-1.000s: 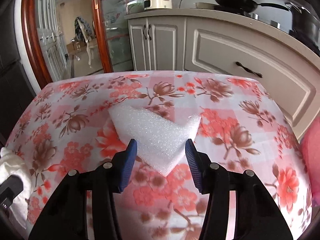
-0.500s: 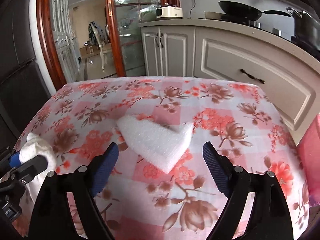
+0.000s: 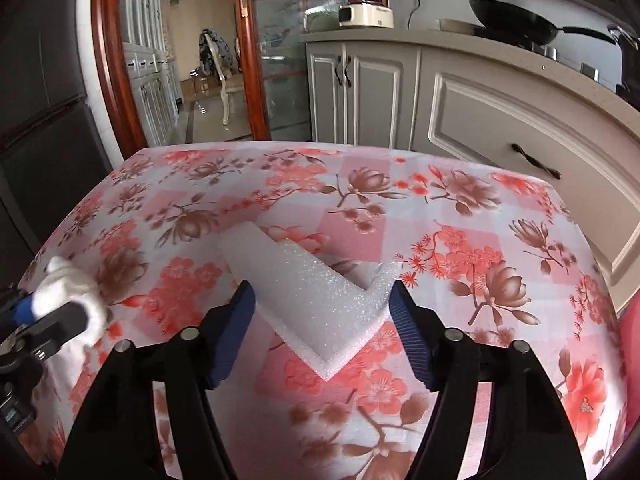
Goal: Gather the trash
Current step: 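Grasp the white foam block with the right tool while the left tool holds the cloth, then carry the cloth and foam block over the pink bin and release both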
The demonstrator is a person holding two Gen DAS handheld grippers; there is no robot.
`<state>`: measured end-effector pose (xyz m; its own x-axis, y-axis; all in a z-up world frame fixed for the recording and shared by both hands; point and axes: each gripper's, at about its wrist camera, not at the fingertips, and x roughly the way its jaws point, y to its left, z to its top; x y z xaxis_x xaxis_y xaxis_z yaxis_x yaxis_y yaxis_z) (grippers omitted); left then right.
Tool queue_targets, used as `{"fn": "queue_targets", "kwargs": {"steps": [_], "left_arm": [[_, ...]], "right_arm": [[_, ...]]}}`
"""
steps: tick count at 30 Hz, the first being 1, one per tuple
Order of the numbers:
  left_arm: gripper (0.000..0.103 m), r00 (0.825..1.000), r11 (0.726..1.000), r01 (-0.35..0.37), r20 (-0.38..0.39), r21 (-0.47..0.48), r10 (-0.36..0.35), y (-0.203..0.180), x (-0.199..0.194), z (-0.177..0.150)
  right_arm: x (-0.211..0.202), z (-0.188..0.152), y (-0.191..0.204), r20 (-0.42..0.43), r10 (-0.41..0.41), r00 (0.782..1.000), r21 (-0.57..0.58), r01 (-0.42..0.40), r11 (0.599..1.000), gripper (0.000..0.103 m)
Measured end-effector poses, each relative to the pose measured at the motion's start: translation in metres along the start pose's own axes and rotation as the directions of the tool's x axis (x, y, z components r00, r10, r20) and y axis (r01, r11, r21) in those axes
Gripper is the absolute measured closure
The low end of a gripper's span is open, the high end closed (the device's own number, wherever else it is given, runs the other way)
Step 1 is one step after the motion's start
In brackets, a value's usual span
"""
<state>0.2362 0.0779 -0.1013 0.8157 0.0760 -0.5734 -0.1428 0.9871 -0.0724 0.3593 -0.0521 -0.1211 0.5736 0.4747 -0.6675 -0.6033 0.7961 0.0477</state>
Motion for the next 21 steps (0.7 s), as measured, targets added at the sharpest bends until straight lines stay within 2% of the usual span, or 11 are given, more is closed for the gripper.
{"fn": "queue_targets", "kwargs": {"steps": [4, 9, 16, 21], "left_arm": [[0.075, 1.0, 1.0, -0.013, -0.006, -0.013, 0.013, 0.005, 0.003, -0.002], [0.075, 0.999, 1.0, -0.011, 0.031, -0.011, 0.012, -0.001, -0.01, 0.004], [0.075, 0.994, 0.999, 0.008, 0.11, 0.043, -0.013, -0.037, -0.038, 0.006], [0.075, 0.987, 0.996, 0.035, 0.151, 0.084, -0.048, -0.064, -0.056, 0.006]], "right_arm": [[-0.016, -0.007, 0.004, 0.014, 0.002, 1.0, 0.034, -0.003, 0.999, 0.04], [-0.057, -0.018, 0.004, 0.064, -0.028, 0.998, 0.098, 0.021, 0.995, 0.04], [-0.123, -0.042, -0.005, 0.137, -0.122, 0.983, 0.157, 0.1, 0.982, 0.04], [-0.165, -0.059, -0.018, 0.192, -0.182, 0.964, 0.192, 0.145, 0.971, 0.04]]}}
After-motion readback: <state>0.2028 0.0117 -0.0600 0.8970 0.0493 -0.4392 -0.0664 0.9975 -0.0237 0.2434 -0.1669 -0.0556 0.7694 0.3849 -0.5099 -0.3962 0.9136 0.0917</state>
